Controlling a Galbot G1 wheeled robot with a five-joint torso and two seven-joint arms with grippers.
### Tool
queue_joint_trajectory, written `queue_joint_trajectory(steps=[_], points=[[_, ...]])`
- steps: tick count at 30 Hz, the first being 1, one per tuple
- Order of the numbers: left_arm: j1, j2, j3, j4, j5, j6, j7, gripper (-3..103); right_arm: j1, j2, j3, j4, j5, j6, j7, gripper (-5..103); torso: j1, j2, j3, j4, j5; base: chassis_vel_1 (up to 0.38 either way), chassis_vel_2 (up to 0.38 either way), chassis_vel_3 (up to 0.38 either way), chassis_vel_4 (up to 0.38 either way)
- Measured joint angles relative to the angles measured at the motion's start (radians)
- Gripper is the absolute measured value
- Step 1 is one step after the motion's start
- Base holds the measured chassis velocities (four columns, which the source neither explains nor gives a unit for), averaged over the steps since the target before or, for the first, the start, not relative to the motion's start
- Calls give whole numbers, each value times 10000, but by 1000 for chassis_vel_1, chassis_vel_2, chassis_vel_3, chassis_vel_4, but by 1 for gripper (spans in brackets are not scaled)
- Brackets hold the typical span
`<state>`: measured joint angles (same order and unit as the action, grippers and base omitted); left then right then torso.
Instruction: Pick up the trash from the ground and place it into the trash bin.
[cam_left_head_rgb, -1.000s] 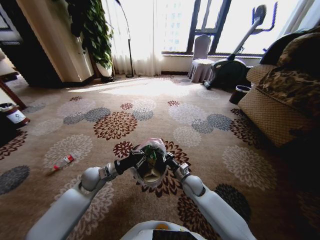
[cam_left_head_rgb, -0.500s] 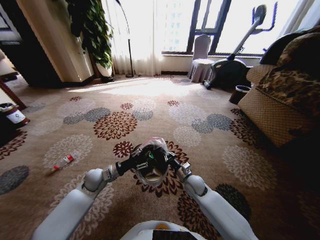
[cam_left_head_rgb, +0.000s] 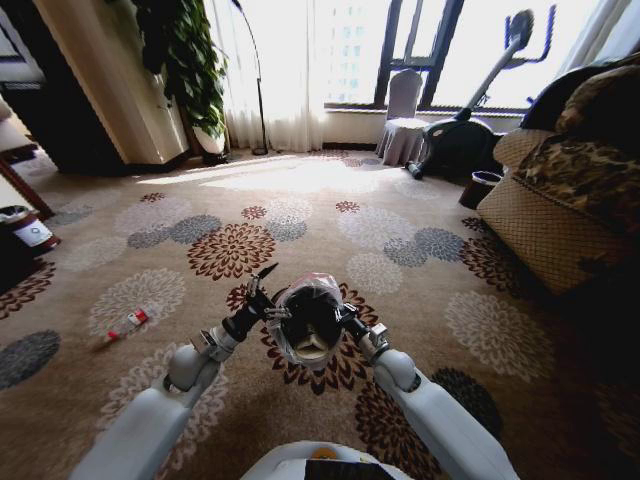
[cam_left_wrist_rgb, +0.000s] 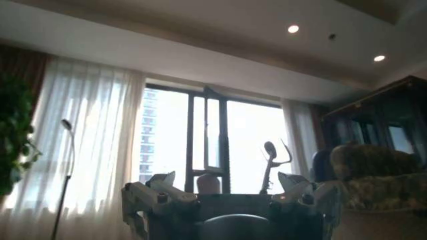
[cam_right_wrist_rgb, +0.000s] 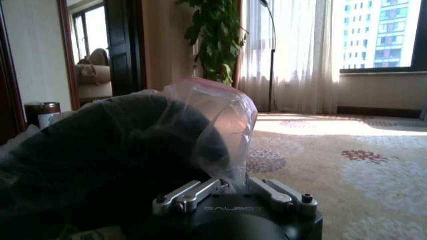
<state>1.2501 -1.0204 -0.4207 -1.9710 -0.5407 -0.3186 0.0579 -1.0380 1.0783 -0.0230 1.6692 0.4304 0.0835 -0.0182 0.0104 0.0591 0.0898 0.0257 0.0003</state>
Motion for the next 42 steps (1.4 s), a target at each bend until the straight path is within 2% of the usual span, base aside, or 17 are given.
queue_joint_trajectory(steps=[2,3,4,5,6,7,8,10,14,17,22,23,26,30,35,38,42], points=[[-569,-300,-283,793,-285,1676,-2257,100,-171,-184,406,213,279,60,5,0,1,0,1,-4,-6,0,0,0,0],[-569,-300,-283,793,-285,1676,-2257,100,-171,-184,406,213,279,60,5,0,1,0,1,-4,-6,0,0,0,0],[-684,-320,-329,1008,-727,2327,-2809,100,-258,-223,597,319,393,61,3,0,1,0,1,-2,-6,0,0,0,0],[-764,-294,-371,1273,-1268,3103,-3073,100,-336,-262,796,403,451,92,1,0,0,0,1,1,1,0,0,0,0],[-845,-238,-379,1767,-1377,3545,-2956,100,-411,-313,973,464,487,165,3,0,0,0,-1,4,0,0,0,0,0],[-987,-198,-325,2493,-1117,3439,-2729,100,-483,-362,1110,503,511,212,5,0,0,0,0,2,-3,0,0,0,0],[-987,-198,-325,2493,-1117,3439,-2729,100,-483,-362,1110,503,511,212,5,0,0,0,0,2,-3,0,0,0,0],[-1120,-176,-182,3381,-917,2965,-2451,100,-554,-393,1215,543,535,226,3,0,1,-1,1,-3,-10,0,0,0,0],[-914,-217,-245,3529,-1161,2948,-2423,100,-507,-387,1215,545,593,266,2,0,0,0,0,6,2,-35,-24,24,21],[-868,-190,-237,3749,-1054,2932,-2286,100,-509,-385,1214,549,638,301,-6,0,0,-1,0,5,-8,-108,-97,113,130],[-862,5,-159,4562,-289,2645,-1456,100,-472,-335,1169,567,661,355,-6,0,0,-1,0,2,-5,-206,-181,189,181],[-862,5,-159,4562,-289,2645,-1456,100,-472,-335,1169,567,661,355,-6,0,0,-1,0,2,-5,-257,-262,225,219],[-826,62,-109,5214,528,2267,-658,100,-441,-250,1120,570,642,595,0,0,0,-1,1,-4,-10,-274,-281,271,250],[-752,41,-124,5659,1098,2111,-256,100,-468,-227,1096,570,564,810,1,0,0,0,0,-4,1,-254,-246,251,246],[-769,38,-130,6123,1144,2029,16,100,-501,-234,1130,576,517,810,7,0,0,-2,0,-6,-1,-146,-154,108,123],[-767,65,-161,6456,1173,2042,87,100,-542,-204,1119,599,533,791,0,0,0,-2,0,4,-11,0,0,0,0],[-789,137,-181,6549,1327,1997,121,100,-556,-163,1098,599,533,805,-3,0,-1,-3,0,9,-3,32,57,-15,-25]])
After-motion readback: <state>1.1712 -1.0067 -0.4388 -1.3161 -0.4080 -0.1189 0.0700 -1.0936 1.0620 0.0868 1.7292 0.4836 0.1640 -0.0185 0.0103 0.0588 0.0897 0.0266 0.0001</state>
